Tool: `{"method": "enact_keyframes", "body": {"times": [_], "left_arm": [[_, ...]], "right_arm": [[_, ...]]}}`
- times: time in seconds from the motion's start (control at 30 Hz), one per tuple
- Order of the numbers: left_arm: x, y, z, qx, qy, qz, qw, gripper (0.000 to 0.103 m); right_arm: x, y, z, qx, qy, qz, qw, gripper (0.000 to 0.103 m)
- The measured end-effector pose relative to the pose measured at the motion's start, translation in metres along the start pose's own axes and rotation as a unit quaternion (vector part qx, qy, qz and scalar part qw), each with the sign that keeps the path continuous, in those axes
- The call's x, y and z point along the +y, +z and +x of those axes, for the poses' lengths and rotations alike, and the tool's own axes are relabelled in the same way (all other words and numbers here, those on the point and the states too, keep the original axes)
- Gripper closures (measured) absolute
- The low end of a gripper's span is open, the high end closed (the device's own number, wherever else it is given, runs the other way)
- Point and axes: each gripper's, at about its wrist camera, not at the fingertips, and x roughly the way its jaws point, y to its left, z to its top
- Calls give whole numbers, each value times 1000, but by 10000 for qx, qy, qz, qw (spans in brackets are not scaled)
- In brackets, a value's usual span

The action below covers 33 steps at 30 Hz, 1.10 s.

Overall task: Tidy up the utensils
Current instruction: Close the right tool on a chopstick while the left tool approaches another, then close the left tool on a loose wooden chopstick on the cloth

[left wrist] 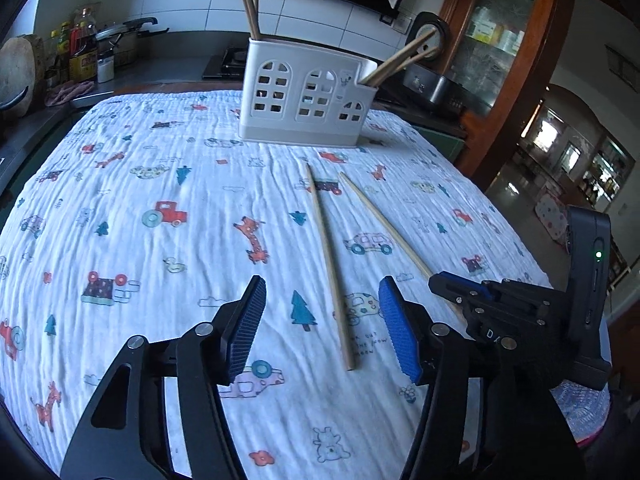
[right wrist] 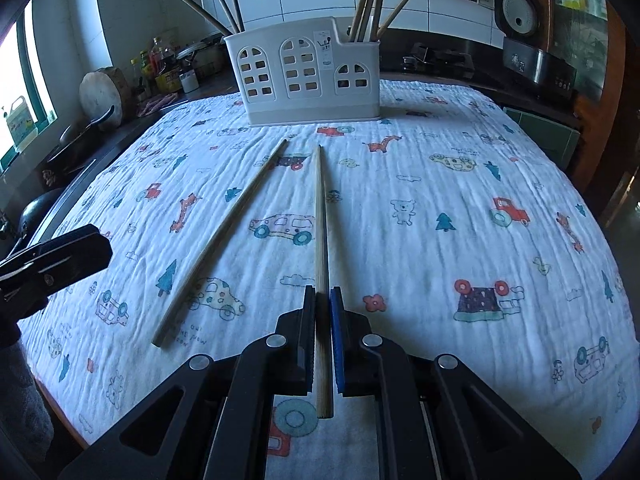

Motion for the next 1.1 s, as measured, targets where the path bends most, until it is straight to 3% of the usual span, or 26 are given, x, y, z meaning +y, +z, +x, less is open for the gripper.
{"method": "enact_keyframes", "body": {"times": [0.1,0.4,0.63,0.77,1.1], "left_arm": [[-6,-2,15,193,-34,38,9998,60],[-14,-6,52,637,101,73,9979,80],[-15,-6,58,702,182,123,9973,86],[-17,-4,60,736,384,219,9963,95],[-15,6,38,513,259,198,9982,98]], "right_arm": [[-5,-2,0,23,48,15,10000,96],[-12,-6,2,76,224,58,9997,95],[-13,-7,0,104,282,65,9995,95],[-11,-8,1,138,291,41,9995,92],[-9,-8,1,139,179,-49,9997,96]]}}
